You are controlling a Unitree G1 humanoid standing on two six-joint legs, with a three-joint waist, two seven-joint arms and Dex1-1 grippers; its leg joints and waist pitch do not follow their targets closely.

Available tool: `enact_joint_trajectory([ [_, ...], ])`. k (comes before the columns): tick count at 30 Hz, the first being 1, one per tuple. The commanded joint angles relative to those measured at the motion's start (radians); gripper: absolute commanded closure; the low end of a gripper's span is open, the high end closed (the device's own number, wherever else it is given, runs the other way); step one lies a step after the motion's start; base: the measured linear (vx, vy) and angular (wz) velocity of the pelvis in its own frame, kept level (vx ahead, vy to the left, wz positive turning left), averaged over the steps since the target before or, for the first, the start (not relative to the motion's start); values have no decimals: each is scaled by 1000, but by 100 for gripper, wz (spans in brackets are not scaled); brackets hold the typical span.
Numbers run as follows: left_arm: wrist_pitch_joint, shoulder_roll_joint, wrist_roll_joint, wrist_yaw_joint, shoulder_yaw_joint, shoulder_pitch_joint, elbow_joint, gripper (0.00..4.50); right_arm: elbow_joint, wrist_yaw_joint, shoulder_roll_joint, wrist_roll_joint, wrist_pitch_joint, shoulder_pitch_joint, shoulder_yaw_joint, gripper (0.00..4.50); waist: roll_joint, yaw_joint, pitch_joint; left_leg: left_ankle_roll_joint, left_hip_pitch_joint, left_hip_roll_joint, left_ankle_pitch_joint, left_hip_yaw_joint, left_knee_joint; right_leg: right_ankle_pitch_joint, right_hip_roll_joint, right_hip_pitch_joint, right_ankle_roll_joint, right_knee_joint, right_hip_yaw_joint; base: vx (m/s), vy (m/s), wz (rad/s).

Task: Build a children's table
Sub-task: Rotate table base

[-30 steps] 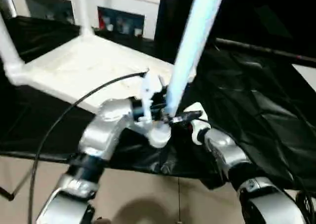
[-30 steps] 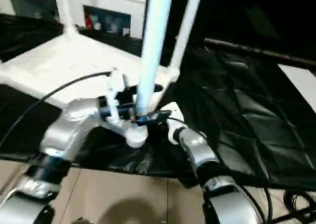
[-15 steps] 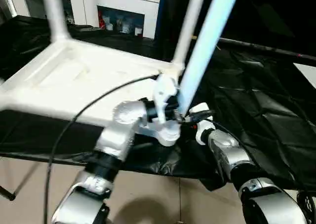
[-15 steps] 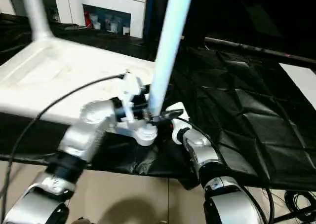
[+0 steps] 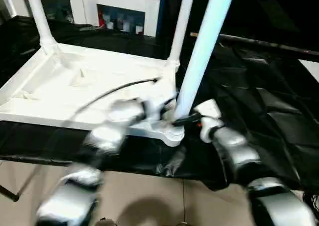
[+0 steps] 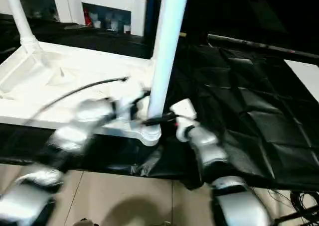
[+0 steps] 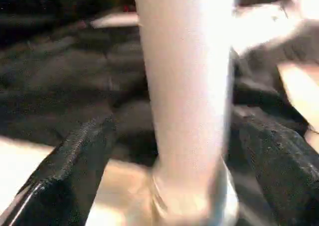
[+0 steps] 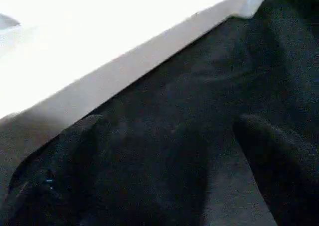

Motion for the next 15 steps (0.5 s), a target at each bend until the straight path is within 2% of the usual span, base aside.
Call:
enact_joint_trajectory([
  [1, 37, 31, -14, -86, -37, 5, -48, 0, -61, 90, -49, 12, 5, 42, 9, 5, 37, 0, -74, 4, 16, -5, -207, 13, -65, -57, -57, 49, -229, -65, 38, 0, 0, 0],
  [2, 43, 63, -5, -112, -45, 6, -49, 0, -110, 154, -84, 19, 18, 69, 20, 5, 38, 1, -73, 5, 16, -3, -218, 13, -66, -58, -56, 51, -230, -68, 38, 0, 0, 0],
  [3, 46, 75, 0, -122, -47, 7, -50, 0, -132, 181, -98, 23, 23, 82, 24, 5, 33, 5, -75, 9, 17, -3, -217, 13, -65, -46, -56, 54, -230, -66, 37, 0, 0, 0],
  [4, 47, 83, 2, -128, -49, 7, -50, 0, -145, 198, -107, 25, 27, 89, 26, 5, 32, 6, -73, 11, 14, -6, -215, 13, -66, -48, -56, 57, -232, -68, 37, 0, 0, 0],
  [6, -22, 132, 96, -110, -73, -24, 29, 36, -254, 292, -163, 50, 59, 143, 41, 0, 32, 5, -71, 14, 12, -7, -216, 13, -67, -63, -54, 58, -225, -73, 38, 0, 0, 0],
  [7, -23, 132, 97, -110, -74, -24, 30, 36, -255, 292, -163, 50, 59, 144, 41, 0, 31, 5, -71, 17, 11, -8, -219, 11, -66, -70, -53, 60, -219, -73, 37, 0, 0, 0],
  [8, -84, 147, 164, -66, -90, -57, 109, 36, -335, 338, -191, 68, 85, 182, 51, 0, 32, 3, -71, 19, 11, -9, -231, 10, -67, -122, -56, 60, -194, -78, 37, 0, 0, 0],
  [9, -93, 147, 177, -51, -92, -72, 138, 39, -373, 353, -199, 80, 103, 199, 54, 0, 31, 4, -70, 20, 11, -10, -235, 10, -67, -138, -55, 58, -186, -82, 38, 0, 0, 0],
  [10, -96, 146, 183, -43, -93, -80, 154, 39, -396, 362, -202, 88, 116, 209, 55, 0, 31, 3, -71, 21, 12, -9, -235, 9, -66, -151, -58, 58, -184, -81, 38, 0, 0, 0],
  [11, -83, 142, 174, -49, -88, -90, 163, 69, -441, 382, -210, 100, 139, 232, 60, 0, 33, 4, -70, 14, 10, -7, -238, 7, -68, -174, -63, 57, -187, -82, 37, 0, 0, 0],
  [12, -73, 138, 165, -56, -85, -95, 167, 75, -460, 391, -213, 106, 151, 243, 62, 0, 31, 4, -69, 14, 11, -7, -238, 8, -68, -180, -62, 57, -187, -86, 38, 0, 0, 0],
  [15, -63, 135, 159, -81, -93, -113, 188, 96, -510, 421, -224, 111, 179, 281, 80, 0, 33, 5, -71, 15, 10, -5, -232, 7, -67, -145, -63, 56, -212, -80, 37, 0, 0, 0],
])
